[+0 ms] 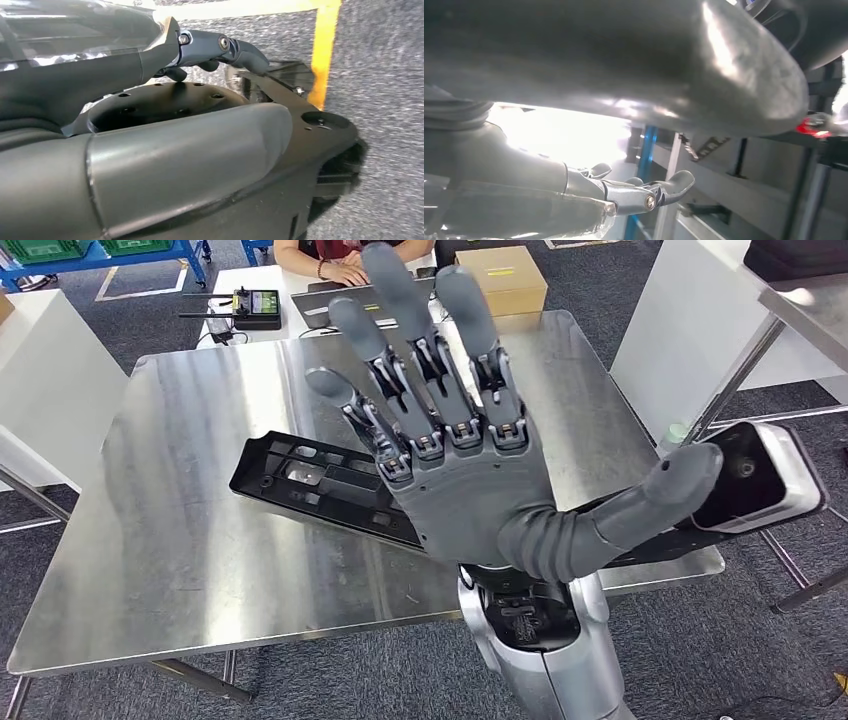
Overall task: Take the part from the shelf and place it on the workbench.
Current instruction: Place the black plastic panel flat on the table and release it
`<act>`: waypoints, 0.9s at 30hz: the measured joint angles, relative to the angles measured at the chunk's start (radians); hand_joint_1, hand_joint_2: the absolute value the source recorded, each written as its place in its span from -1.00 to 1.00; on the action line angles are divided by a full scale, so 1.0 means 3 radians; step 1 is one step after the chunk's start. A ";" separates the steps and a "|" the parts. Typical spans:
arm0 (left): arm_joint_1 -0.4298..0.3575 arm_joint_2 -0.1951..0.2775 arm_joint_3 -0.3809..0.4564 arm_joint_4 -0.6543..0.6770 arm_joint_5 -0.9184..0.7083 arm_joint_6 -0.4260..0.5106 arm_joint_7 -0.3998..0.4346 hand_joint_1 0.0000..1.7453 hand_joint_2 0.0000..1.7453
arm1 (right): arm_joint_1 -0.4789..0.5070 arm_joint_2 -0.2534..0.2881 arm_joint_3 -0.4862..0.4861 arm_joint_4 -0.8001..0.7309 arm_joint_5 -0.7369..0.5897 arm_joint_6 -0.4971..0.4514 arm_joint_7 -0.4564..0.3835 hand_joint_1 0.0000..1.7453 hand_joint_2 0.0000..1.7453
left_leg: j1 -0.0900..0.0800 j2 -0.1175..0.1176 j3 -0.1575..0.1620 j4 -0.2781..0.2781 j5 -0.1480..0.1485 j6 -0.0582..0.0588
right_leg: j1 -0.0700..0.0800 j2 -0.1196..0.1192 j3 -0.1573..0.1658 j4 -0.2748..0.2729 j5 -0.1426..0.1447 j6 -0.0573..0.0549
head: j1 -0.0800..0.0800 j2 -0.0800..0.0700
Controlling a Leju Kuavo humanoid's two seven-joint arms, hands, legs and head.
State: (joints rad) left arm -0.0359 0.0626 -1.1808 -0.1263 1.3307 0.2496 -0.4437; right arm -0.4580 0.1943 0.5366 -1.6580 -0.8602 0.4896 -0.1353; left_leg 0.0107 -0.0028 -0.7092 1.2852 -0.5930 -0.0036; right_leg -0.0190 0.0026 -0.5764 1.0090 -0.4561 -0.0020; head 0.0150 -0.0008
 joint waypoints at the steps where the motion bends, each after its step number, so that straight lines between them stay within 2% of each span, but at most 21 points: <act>1: 0.0000 -0.0003 0.0002 0.0000 0.0003 0.0003 -0.0002 -1.00 -1.00 | -0.0001 -0.0009 0.0000 0.0017 -0.0009 0.0010 -0.0001 -1.00 -1.00 | -0.0001 0.0000 0.0073 -0.0044 0.0042 0.0013 | 0.0009 -0.0001 -0.0028 0.0001 0.0023 0.0000 | 0.0000 0.0000; 4: -0.0007 -0.0010 0.0006 0.0004 0.0008 0.0019 -0.0007 -1.00 -1.00 | -0.0025 -0.0023 -0.0001 0.0055 -0.0021 0.0039 -0.0003 -1.00 -1.00 | -0.0023 -0.0005 0.0543 -0.0691 0.0223 0.0098 | 0.0033 0.0000 -0.0083 0.0000 0.0083 0.0018 | 0.0001 0.0000; 5: -0.0011 -0.0013 0.0007 0.0007 0.0009 0.0024 -0.0011 -1.00 -1.00 | -0.0039 -0.0024 -0.0001 0.0069 -0.0022 0.0052 -0.0004 -1.00 -1.00 | -0.0038 -0.0006 0.0655 -0.0863 0.0243 0.0121 | 0.0033 -0.0003 -0.0091 0.0000 0.0101 0.0034 | 0.0003 0.0000; 6: -0.0016 -0.0017 0.0007 0.0010 0.0010 0.0027 -0.0014 -1.00 -1.00 | -0.0051 -0.0026 0.0000 0.0085 -0.0022 0.0065 -0.0004 -1.00 -1.00 | -0.0056 -0.0007 0.0709 -0.0956 0.0242 0.0136 | 0.0029 -0.0008 -0.0097 -0.0002 0.0117 0.0054 | 0.0005 0.0000; 8: -0.0018 -0.0027 0.0008 0.0017 0.0012 0.0028 -0.0022 -1.00 -1.00 | -0.0067 -0.0030 0.0002 0.0116 -0.0021 0.0084 -0.0004 -1.00 -1.00 | -0.0082 -0.0005 0.0702 -0.0993 0.0279 0.0158 | 0.0020 -0.0015 -0.0104 -0.0010 0.0154 0.0107 | 0.0007 0.0000; 10: -0.0026 -0.0036 0.0008 0.0022 0.0014 0.0028 -0.0026 -1.00 -1.00 | -0.0081 -0.0040 0.0003 0.0140 -0.0020 0.0095 -0.0002 -1.00 -1.00 | -0.0074 0.0011 0.0676 -0.1042 0.0355 0.0188 | 0.0021 -0.0014 -0.0149 0.0046 0.0097 0.0129 | 0.0010 0.0000; 11: -0.0032 -0.0043 0.0009 0.0023 0.0014 0.0028 -0.0027 -1.00 -1.00 | -0.0089 -0.0049 0.0004 0.0154 -0.0019 0.0102 -0.0001 -1.00 -1.00 | -0.0066 0.0021 0.0649 -0.1065 0.0401 0.0201 | 0.0023 -0.0013 -0.0198 0.0159 -0.0006 0.0120 | 0.0014 0.0000; 13: -0.0043 -0.0058 0.0009 0.0024 0.0016 0.0028 -0.0029 -1.00 -1.00 | -0.0100 -0.0071 0.0009 0.0187 -0.0020 0.0121 0.0001 -1.00 -1.00 | -0.0060 0.0032 0.0566 -0.1073 0.0474 0.0219 | 0.0020 -0.0011 -0.0325 0.0556 -0.0288 0.0097 | 0.0021 0.0000; 14: -0.0046 -0.0065 0.0009 0.0024 0.0019 0.0028 -0.0030 -1.00 -1.00 | -0.0101 -0.0082 0.0010 0.0206 -0.0022 0.0129 0.0001 -1.00 -1.00 | -0.0061 0.0035 0.0519 -0.1071 0.0509 0.0217 | 0.0019 -0.0011 -0.0369 0.0764 -0.0384 0.0105 | 0.0020 0.0000; 15: -0.0048 -0.0068 0.0010 0.0024 0.0023 0.0029 -0.0031 -1.00 -1.00 | -0.0101 -0.0091 0.0012 0.0223 -0.0023 0.0134 0.0001 -1.00 -1.00 | -0.0061 0.0038 0.0471 -0.1066 0.0543 0.0214 | 0.0016 -0.0011 -0.0372 0.0891 -0.0414 0.0133 | 0.0020 0.0000; 16: -0.0049 -0.0071 0.0010 0.0024 0.0026 0.0030 -0.0032 -1.00 -1.00 | -0.0101 -0.0098 0.0014 0.0237 -0.0024 0.0138 0.0001 -1.00 -1.00 | -0.0060 0.0041 0.0423 -0.1059 0.0575 0.0208 | 0.0013 -0.0012 -0.0321 0.0908 -0.0384 0.0172 | 0.0020 0.0000; 17: -0.0050 -0.0073 0.0010 0.0024 0.0028 0.0031 -0.0032 -1.00 -1.00 | -0.0102 -0.0102 0.0016 0.0247 -0.0024 0.0141 0.0001 -1.00 -1.00 | -0.0057 0.0042 0.0376 -0.1046 0.0604 0.0199 | 0.0008 -0.0012 -0.0211 0.0803 -0.0316 0.0214 | 0.0020 0.0000; 18: -0.0052 -0.0075 0.0011 0.0024 0.0029 0.0032 -0.0033 -1.00 -1.00 | -0.0107 -0.0104 0.0019 0.0254 -0.0024 0.0143 0.0001 -1.00 -1.00 | -0.0056 0.0041 0.0332 -0.1025 0.0627 0.0186 | 0.0001 -0.0013 -0.0048 0.0592 -0.0249 0.0247 | 0.0020 0.0000; 19: -0.0054 -0.0076 0.0011 0.0025 0.0029 0.0033 -0.0034 -1.00 -1.00 | -0.0115 -0.0104 0.0023 0.0259 -0.0024 0.0145 0.0001 -1.00 -1.00 | -0.0060 0.0039 0.0290 -0.0998 0.0645 0.0170 | 0.0000 -0.0013 0.0131 0.0342 -0.0226 0.0257 | 0.0021 0.0000; 20: -0.0056 -0.0076 0.0011 0.0027 0.0029 0.0033 -0.0035 -1.00 -1.00 | -0.0121 -0.0103 0.0027 0.0263 -0.0025 0.0147 0.0001 -1.00 -1.00 | -0.0065 0.0037 0.0259 -0.0973 0.0663 0.0153 | 0.0003 -0.0011 0.0266 0.0138 -0.0229 0.0241 | 0.0019 0.0000; 21: -0.0057 -0.0076 0.0012 0.0029 0.0030 0.0033 -0.0035 -1.00 -1.00 | -0.0128 -0.0103 0.0029 0.0267 -0.0025 0.0148 0.0000 -1.00 -1.00 | -0.0071 0.0035 0.0238 -0.0953 0.0682 0.0136 | 0.0007 -0.0008 0.0343 0.0002 -0.0252 0.0215 | 0.0018 0.0000; 22: -0.0057 -0.0076 0.0012 0.0032 0.0031 0.0033 -0.0036 -1.00 -1.00 | -0.0132 -0.0103 0.0030 0.0271 -0.0025 0.0149 0.0000 -1.00 -1.00 | -0.0073 0.0035 0.0225 -0.0944 0.0704 0.0119 | 0.0017 -0.0006 0.0362 -0.0049 -0.0273 0.0183 | 0.0015 0.0000; 24: -0.0056 -0.0074 0.0013 0.0040 0.0035 0.0034 -0.0036 -1.00 -1.00 | -0.0137 -0.0104 0.0032 0.0279 -0.0025 0.0153 0.0000 -1.00 -1.00 | -0.0063 0.0032 0.0209 -0.0942 0.0736 0.0084 | 0.0012 -0.0009 0.0307 -0.0050 -0.0240 0.0116 | 0.0014 0.0000; 25: -0.0055 -0.0074 0.0013 0.0045 0.0037 0.0034 -0.0036 -1.00 -1.00 | -0.0141 -0.0103 0.0034 0.0283 -0.0025 0.0154 0.0001 -1.00 -1.00 | -0.0056 0.0026 0.0186 -0.0912 0.0687 0.0064 | 0.0005 -0.0013 0.0285 -0.0050 -0.0210 0.0075 | 0.0011 0.0000; 26: -0.0055 -0.0074 0.0013 0.0049 0.0040 0.0035 -0.0036 -1.00 -1.00 | -0.0146 -0.0099 0.0037 0.0287 -0.0025 0.0158 0.0001 -1.00 -1.00 | -0.0048 0.0021 0.0150 -0.0829 0.0578 0.0044 | -0.0005 -0.0018 0.0256 -0.0054 -0.0173 0.0036 | 0.0010 0.0000; 27: -0.0056 -0.0076 0.0014 0.0051 0.0044 0.0037 -0.0036 -1.00 -1.00 | -0.0152 -0.0093 0.0039 0.0292 -0.0026 0.0162 0.0001 -1.00 -1.00 | -0.0038 0.0016 0.0098 -0.0677 0.0415 0.0023 | -0.0012 -0.0022 0.0218 -0.0053 -0.0133 0.0007 | 0.0007 0.0000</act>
State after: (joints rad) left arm -0.0526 0.0399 -1.1767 -0.1110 1.3439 0.2606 -0.4543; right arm -0.5036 0.1663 0.5485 -1.5702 -0.8680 0.5383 -0.1350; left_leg -0.0006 0.0021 -0.6797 1.0821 -0.4685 0.0033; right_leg -0.0226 -0.0041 -0.5110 0.9930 -0.4959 0.0001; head 0.0170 -0.0008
